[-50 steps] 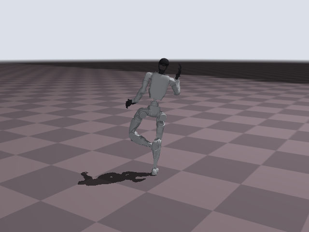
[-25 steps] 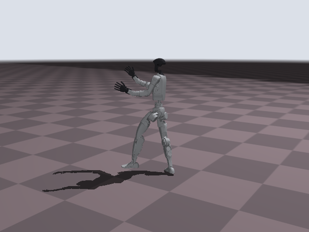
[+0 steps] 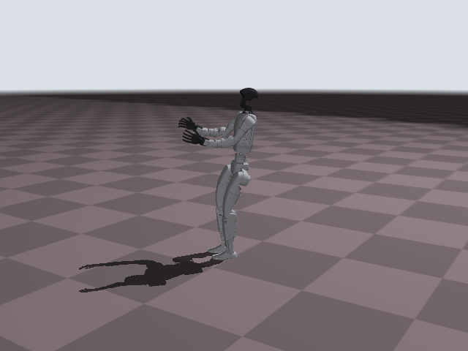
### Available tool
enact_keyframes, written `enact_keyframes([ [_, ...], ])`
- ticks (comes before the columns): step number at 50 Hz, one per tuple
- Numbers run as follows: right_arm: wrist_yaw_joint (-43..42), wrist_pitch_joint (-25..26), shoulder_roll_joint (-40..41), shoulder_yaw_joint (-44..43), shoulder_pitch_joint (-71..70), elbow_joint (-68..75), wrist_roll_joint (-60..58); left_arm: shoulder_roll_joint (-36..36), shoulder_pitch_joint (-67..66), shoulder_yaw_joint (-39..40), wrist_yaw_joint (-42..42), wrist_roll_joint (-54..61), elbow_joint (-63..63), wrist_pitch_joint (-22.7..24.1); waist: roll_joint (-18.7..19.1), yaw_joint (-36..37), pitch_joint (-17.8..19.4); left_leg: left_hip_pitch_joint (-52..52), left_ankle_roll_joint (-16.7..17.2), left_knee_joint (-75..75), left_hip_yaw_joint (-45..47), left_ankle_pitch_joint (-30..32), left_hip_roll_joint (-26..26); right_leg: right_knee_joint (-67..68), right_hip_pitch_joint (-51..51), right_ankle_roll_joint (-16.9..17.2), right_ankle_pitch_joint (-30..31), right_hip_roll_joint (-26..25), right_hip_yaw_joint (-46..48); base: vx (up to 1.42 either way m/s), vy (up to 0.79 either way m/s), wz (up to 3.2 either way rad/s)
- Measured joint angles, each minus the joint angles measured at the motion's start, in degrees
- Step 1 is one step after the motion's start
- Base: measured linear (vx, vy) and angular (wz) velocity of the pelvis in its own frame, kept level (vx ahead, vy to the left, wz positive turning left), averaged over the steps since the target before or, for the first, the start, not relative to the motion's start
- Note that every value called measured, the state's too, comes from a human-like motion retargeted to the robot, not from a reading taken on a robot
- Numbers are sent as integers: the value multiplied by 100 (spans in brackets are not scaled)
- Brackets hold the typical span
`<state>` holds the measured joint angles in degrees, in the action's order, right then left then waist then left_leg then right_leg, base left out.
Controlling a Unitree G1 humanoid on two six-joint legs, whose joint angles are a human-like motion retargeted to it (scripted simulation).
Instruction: Kungfu
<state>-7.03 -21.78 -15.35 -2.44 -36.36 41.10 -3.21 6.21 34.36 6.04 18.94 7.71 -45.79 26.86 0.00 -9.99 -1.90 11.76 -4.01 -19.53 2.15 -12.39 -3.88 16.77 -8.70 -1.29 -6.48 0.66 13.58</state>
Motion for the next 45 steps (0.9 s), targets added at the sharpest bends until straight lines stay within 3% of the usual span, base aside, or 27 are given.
enact_keyframes([
  [3, -534, 1310, 432, -290, 964, 1458, -1429, -549, -524, -283, -529, -848, -2021, 393, 89, -694, 439, -604, -241, 308, -467, 10, -216, -821, -785, -277, 1238, 429, -131, 10, 6, 122],
  [5, -508, 2202, 564, -438, 1450, 3028, -2103, -727, -774, -845, -955, -1570, -3683, -138, 160, -959, 749, -1041, -389, 475, -621, -53, -230, -1408, -1249, -290, 1800, 598, -76, 8, 4, 39],
  [7, 202, 3591, 484, -590, 1609, 4975, -3081, -550, -1243, -2045, -1596, -1428, -3877, -402, 342, -1314, 1073, -1322, -450, 603, -634, -65, -14, -1876, -1741, -156, 1585, 553, 83, 8, -2, 23],
  [8, 925, 4549, 435, -637, 1872, 5467, -3727, -601, -1519, -2424, -1279, -1359, -3751, -267, 409, -1461, 1228, -1394, -451, 596, -573, -68, 116, -2021, -1981, 104, 1203, 557, 149, 11, 0, 15],
  [10, 2759, 5807, 356, -752, 3015, 5631, -5346, -1121, -1955, -2053, 309, -2364, -3845, 540, 472, -1760, 1360, -1291, -432, 404, -400, -88, 304, -1925, -2532, 263, 556, 652, 124, 10, 1, 31],
  [12, 3561, 5804, 221, -353, 4258, 5631, -5553, -1257, -2125, -2074, 1764, -3082, -3557, 1287, 629, -2137, 1454, -879, -591, -94, -407, -60, 331, -1649, -2846, -180, 806, 852, 377, 16, -14, 94],
  [13, 3549, 5675, 143, -322, 4858, 5631, -5471, -1240, -2149, -2334, 2427, -3286, -3348, 1380, 723, -2257, 1516, -716, -684, -321, -359, -85, 375, -1519, -2907, -416, 1000, 864, 391, 9, -10, 107],
  [15, 3079, 5391, 124, -397, 5959, 5631, -5178, -1065, -2136, -2719, 3267, -3774, -2896, 1169, 900, -2434, 1556, -658, -741, -325, -273, -379, 564, -1244, -3048, -546, 1251, 826, -3, 3, -16, 73],
  [17, 2449, 4976, 243, -662, 6938, 5631, -4883, -828, -2158, -2876, 3091, -4346, -2489, 949, 1001, -2243, 1408, -781, -472, -134, -521, -847, 541, -1067, -3235, -480, 1462, 631, -568, 7, -27, -41],
  [18, 2195, 4794, 331, -888, 7394, 5631, -4839, -726, -2215, -2926, 2814, -4480, -2367, 960, 929, -2021, 1281, -847, -478, -163, -603, -1008, 368, -1041, -3267, -411, 1559, 546, -807, 19, -35, -163],
  [20, 1846, 4721, 538, -1442, 8205, 5631, -4885, -523, -2378, -3062, 2161, -4285, -2232, 1123, 606, -1261, 978, -951, -414, -95, 63, -1109, 195, -1035, -3255, -236, 1515, 249, -1219, 30, -40, -268],
  [23, 1946, 5118, 487, -1887, 8669, 5631, -4490, -450, -2572, -2932, 1633, -3588, -2292, 1356, 502, -1266, 784, -1212, -347, 340, 432, -1156, 104, -923, -3007, -79, 1115, 352, -316, 16, -21, -132],
  [25, 2291, 5329, 333, -2008, 8566, 5631, -3904, -548, -2621, -2801, 1335, -3042, -2340, 1413, 626, -1528, 777, -1166, -263, 400, 447, -1204, 164, -749, -2885, -132, 1103, 459, 22, 4, 2, -30],
  [27, 2327, 5298, 217, -2139, 8290, 5631, -3283, -647, -2638, -2724, 1101, -2629, -2378, 1391, 676, -1557, 789, -1162, -198, 446, 701, -1222, 167, -700, -2811, -48, 1247, 269, -404, 21, 0, -75],
  [30, 1947, 4792, 217, -2216, 7815, 5631, -2584, -708, -2674, -2782, 892, -2411, -2374, 1357, 787, -1936, 709, -1209, -48, 664, 562, -1147, 197, -636, -2694, 175, 1382, 373, -345, 33, -13, 14],
  [35, 1160, 3901, 458, -2051, 6841, 5523, -2285, -868, -2843, -3033, 707, -2466, -2307, 1424, 907, -1880, 435, -1243, 189, 804, 595, -1197, 268, -552, -2710, 277, 1388, 479, -227, 43, -25, 1],
  [40, 357, 3394, 832, -1467, 6152, 3595, -2168, -995, -2658, -3142, 513, -2351, -2167, 1546, 1085, -1966, 486, -1373, 319, 779, 304, -1379, 384, -403, -2838, 168, 1543, 647, -351, 41, -24, 48],
  [45, -988, 3094, 733, -772, 5657, 1215, -1856, -993, -2129, -3021, 523, -2413, -1683, 1634, 1212, -2074, 527, -1570, 431, 652, -217, -1610, 523, -443, -2905, -24, 1574, 940, -657, 52, -32, 90],
])
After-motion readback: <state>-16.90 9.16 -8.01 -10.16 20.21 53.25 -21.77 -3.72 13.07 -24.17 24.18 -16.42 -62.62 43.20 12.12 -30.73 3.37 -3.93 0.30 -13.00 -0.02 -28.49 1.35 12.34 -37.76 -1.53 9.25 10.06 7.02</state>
